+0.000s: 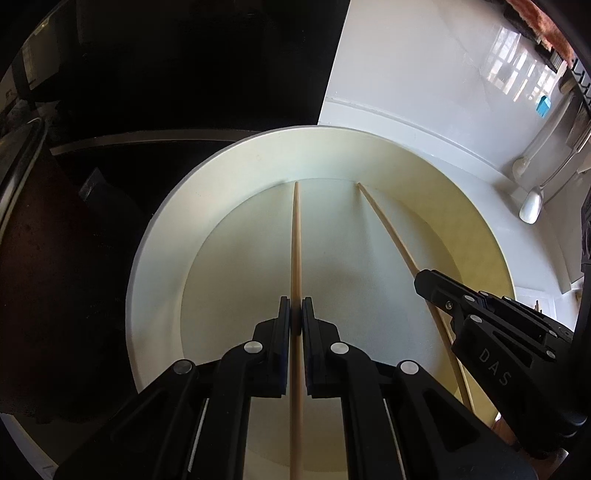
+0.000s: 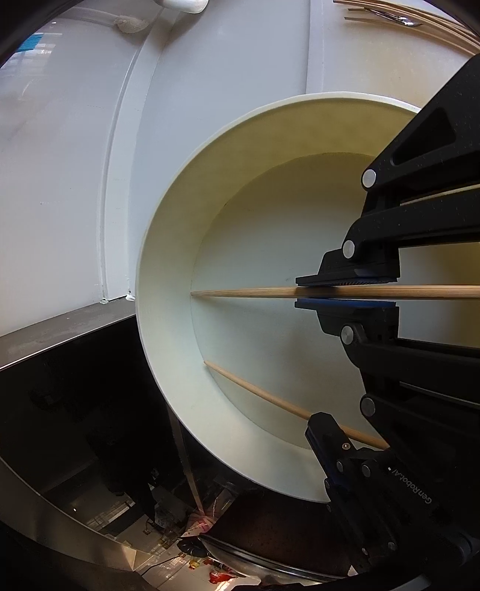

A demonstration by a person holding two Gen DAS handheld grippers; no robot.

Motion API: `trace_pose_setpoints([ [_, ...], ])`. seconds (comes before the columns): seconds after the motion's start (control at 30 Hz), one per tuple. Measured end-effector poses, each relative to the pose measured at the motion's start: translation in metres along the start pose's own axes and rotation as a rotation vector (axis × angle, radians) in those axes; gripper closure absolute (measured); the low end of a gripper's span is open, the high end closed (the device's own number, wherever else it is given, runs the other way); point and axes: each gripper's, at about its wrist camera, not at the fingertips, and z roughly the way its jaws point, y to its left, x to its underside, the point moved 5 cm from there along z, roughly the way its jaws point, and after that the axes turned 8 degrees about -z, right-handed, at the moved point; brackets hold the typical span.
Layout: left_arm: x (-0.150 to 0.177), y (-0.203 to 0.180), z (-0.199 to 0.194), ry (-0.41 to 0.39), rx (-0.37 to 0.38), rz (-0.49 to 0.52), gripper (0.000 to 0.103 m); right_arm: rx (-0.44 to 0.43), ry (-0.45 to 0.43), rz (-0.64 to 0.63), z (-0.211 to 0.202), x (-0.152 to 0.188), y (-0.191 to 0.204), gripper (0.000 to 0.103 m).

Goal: Organize utensils
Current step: 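Open both tools to drop the chopsticks into the basin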

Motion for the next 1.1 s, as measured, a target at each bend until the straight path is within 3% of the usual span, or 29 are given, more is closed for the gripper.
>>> trace_pose_setpoints([
  [0.63, 0.001, 0.006, 0.024, 0.126, -0.052, 0.025, 0.094, 0.008, 0.135, -0.002, 0.024, -0.003, -0.001, 0.097],
  [0.73, 0.0, 0.008, 0.022, 0.122, -0.049, 0.012, 0.084, 0.015, 0.137, -0.007, 0.025, -0.003, -0.001, 0.097],
  [0.87, -0.002, 0.012, 0.011, 0.071, -0.052, 0.002, 0.051, 0.028, 0.11, -0.031, 0.018, -0.005, -0.002, 0.085],
  [0.9, -0.003, 0.011, 0.007, 0.061, -0.041, 0.003, 0.047, 0.031, 0.102, -0.034, 0.016, -0.006, -0.002, 0.085],
  [1.0, -0.003, 0.012, -0.003, 0.029, -0.065, 0.013, 0.04, 0.044, 0.081, -0.031, 0.008, -0.007, -0.005, 0.083],
  [1.1, -0.003, 0.016, -0.011, 0.017, -0.071, 0.006, 0.037, 0.049, 0.048, -0.021, 0.0, -0.008, -0.007, 0.074],
])
